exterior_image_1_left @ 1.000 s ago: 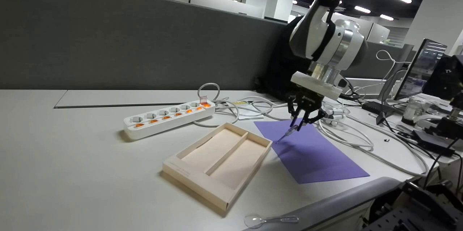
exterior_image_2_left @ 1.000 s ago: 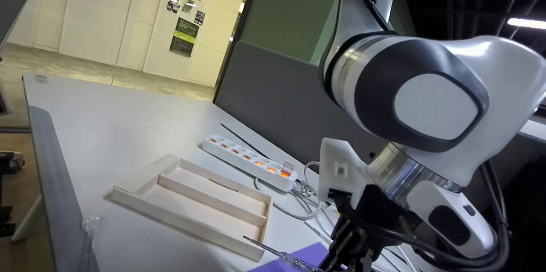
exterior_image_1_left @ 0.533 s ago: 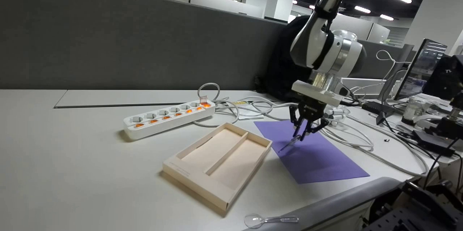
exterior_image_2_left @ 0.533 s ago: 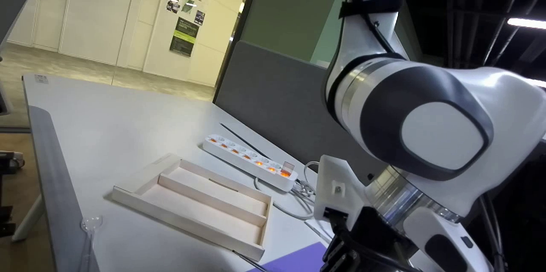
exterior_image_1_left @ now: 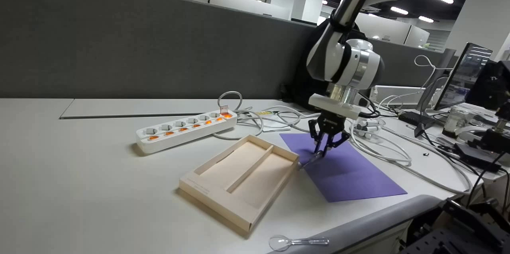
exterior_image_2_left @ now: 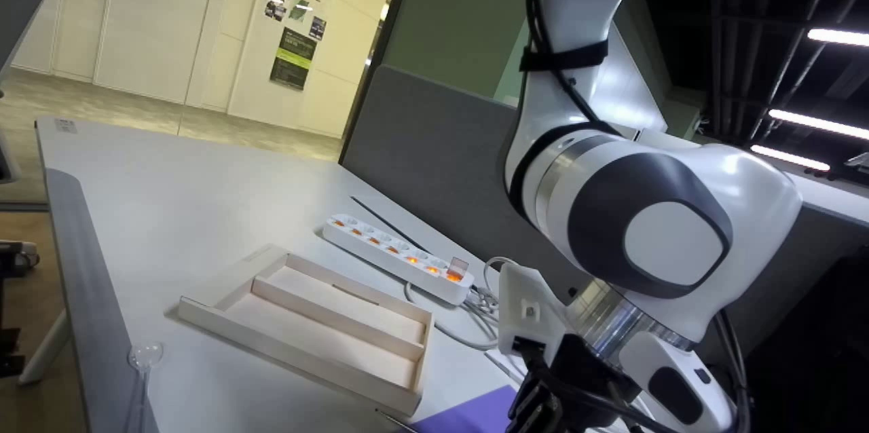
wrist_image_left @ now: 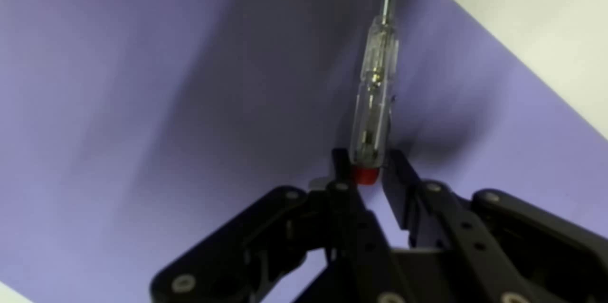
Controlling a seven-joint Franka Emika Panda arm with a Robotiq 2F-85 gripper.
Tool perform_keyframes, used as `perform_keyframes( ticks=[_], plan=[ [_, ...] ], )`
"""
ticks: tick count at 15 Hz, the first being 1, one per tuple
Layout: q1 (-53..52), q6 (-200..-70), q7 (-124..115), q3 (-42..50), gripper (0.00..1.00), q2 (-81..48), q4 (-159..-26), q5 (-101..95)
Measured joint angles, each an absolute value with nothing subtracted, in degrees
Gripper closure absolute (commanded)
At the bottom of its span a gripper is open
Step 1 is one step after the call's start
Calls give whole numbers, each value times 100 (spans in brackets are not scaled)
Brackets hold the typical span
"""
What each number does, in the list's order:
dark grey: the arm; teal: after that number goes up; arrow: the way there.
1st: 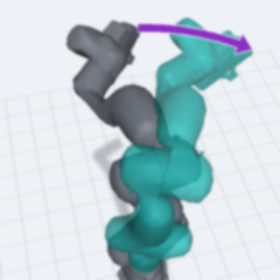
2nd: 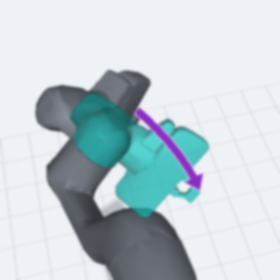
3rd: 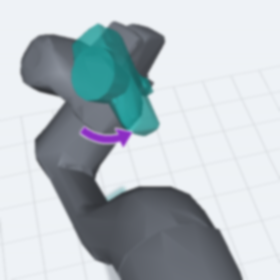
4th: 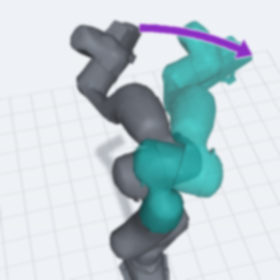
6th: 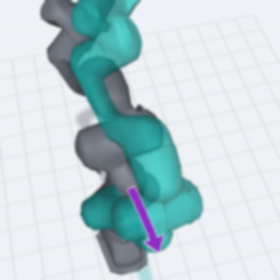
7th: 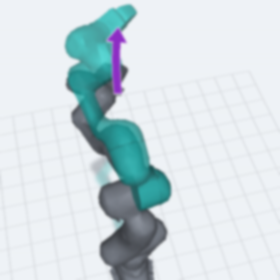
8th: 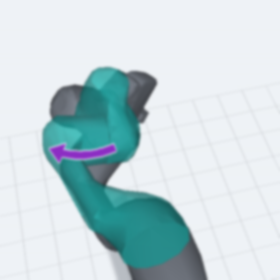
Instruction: Remove the screwdriver from the tray and put it on the table
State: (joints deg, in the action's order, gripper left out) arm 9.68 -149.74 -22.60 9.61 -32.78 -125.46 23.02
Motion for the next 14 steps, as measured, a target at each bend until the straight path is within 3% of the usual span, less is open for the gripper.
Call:
perform_keyframes(
  ticks=[7,14],
  plan=[
    [814,-14883,-2275,980,2,-3237,-12403,2123],
    [568,-14761,-2287,1044,0,-2749,-12457,1797]
  ],
)
